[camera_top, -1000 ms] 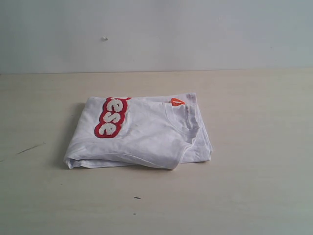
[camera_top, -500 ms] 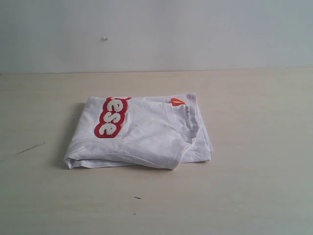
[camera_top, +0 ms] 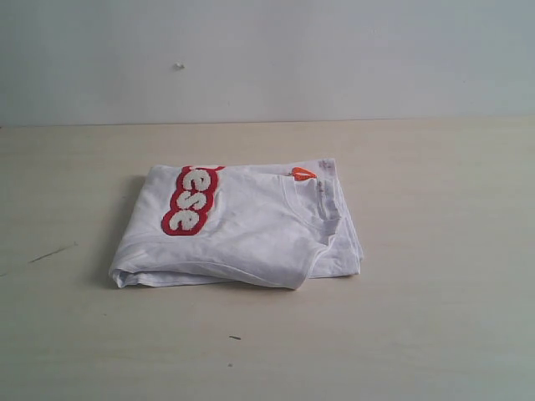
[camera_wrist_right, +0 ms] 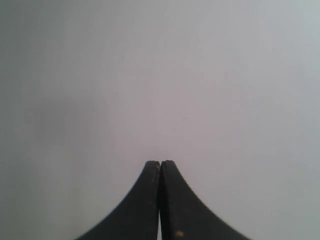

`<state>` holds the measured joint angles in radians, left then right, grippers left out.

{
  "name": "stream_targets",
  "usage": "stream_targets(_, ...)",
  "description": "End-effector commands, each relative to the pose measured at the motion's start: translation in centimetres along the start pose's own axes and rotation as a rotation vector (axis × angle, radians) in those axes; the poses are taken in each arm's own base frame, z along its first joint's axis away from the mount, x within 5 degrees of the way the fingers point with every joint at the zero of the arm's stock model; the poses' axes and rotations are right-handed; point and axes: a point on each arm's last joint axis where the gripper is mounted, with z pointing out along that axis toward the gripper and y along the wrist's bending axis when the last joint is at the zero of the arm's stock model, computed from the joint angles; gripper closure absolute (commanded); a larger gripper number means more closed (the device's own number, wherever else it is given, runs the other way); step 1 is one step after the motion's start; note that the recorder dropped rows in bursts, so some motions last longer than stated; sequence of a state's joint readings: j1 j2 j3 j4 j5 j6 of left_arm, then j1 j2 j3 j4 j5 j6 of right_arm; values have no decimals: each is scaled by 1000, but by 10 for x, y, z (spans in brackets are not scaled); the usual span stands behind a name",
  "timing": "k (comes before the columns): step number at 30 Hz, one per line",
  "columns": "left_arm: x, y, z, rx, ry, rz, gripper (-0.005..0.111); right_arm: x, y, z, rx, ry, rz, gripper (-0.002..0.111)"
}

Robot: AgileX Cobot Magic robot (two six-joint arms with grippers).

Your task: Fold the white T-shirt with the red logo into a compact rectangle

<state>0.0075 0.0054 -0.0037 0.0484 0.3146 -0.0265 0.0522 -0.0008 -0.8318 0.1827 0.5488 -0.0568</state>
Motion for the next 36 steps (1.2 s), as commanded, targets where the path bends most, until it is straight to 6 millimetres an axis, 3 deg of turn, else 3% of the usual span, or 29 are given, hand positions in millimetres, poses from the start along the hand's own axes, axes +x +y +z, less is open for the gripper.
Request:
stream_targets(1,4,1,0,-21,31,-27,107,2,0,1,6,10,2,108)
stream_targets(36,5,1,0,-22,41,-16,107,2,0,1,6,10,2,108)
